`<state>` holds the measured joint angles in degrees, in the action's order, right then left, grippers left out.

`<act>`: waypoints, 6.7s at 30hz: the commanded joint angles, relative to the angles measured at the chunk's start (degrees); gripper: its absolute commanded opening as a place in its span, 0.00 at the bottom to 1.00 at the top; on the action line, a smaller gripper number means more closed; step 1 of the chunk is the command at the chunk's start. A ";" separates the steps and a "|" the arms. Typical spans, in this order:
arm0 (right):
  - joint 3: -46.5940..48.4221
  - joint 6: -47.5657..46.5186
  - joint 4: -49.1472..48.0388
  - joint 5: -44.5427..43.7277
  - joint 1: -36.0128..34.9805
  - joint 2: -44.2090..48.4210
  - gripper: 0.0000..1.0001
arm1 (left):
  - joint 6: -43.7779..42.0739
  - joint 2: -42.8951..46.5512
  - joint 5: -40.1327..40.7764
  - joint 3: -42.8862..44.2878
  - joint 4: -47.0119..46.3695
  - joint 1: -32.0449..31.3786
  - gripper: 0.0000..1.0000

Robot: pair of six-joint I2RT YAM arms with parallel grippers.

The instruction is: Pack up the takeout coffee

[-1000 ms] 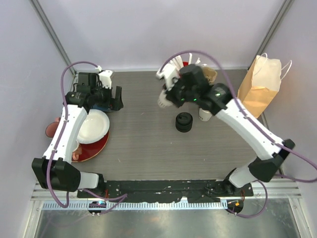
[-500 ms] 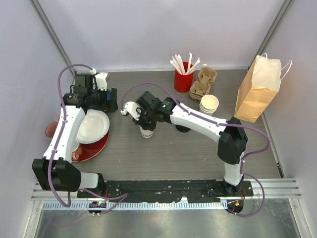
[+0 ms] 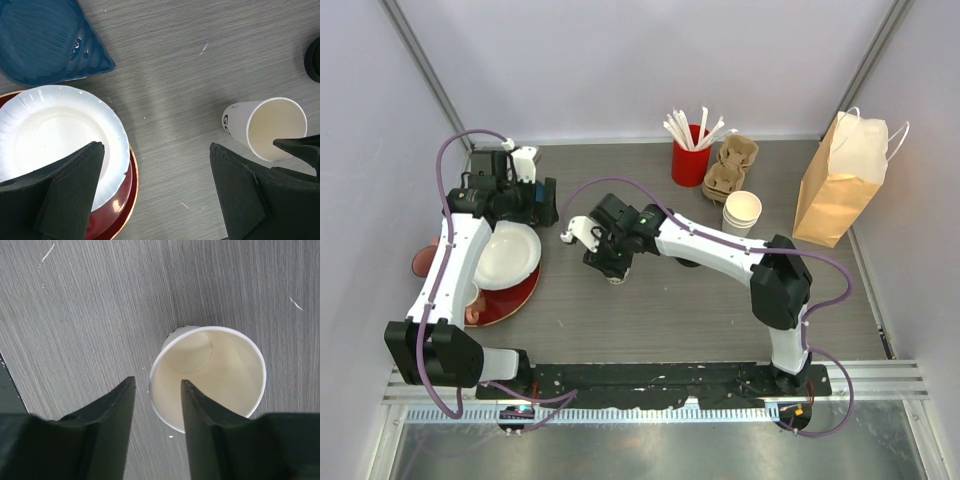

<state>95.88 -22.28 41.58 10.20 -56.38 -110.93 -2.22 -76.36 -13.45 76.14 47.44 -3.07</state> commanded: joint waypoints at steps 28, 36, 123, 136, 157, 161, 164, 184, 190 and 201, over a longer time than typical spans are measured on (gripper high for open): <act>-5.09 15.60 8.51 -18.45 35.99 14.00 0.53 | 0.55 2.88 -7.11 -1.34 0.11 0.17 0.88; -4.30 14.99 8.87 -19.16 36.52 12.23 0.30 | 0.46 2.71 -7.20 -1.61 -0.07 0.17 0.88; -17.40 5.67 -1.68 -11.52 2.68 19.61 0.39 | -0.77 5.69 -7.90 -3.54 0.46 0.17 0.89; -13.43 24.74 -7.65 -14.33 18.48 28.05 0.45 | -0.77 5.34 -8.26 -3.72 0.20 0.17 0.89; -6.93 28.70 -1.33 -21.79 20.34 6.88 0.46 | -0.68 2.88 -7.11 -3.10 0.72 0.26 0.89; -6.84 28.44 -0.80 -22.24 20.34 5.73 0.46 | -0.77 3.14 -6.76 -3.28 0.72 0.17 0.89; -7.02 28.61 -0.80 -21.80 20.43 4.59 0.46 | -0.86 3.14 -6.50 -3.28 0.72 0.17 0.88; -6.93 26.95 2.36 -24.95 18.25 3.44 0.34 | -0.77 2.18 -6.76 -2.75 0.81 0.17 0.88; -7.81 26.15 3.86 -27.16 16.04 6.51 0.34 | -0.77 2.00 -6.94 -2.57 0.90 0.26 0.88; -9.48 24.48 3.59 -30.76 16.30 5.82 0.33 | -0.77 2.35 -7.11 -2.57 0.99 0.17 0.88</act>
<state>86.04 3.36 45.69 -18.04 -40.47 -106.32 -2.24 -74.41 -20.01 72.55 48.31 -3.07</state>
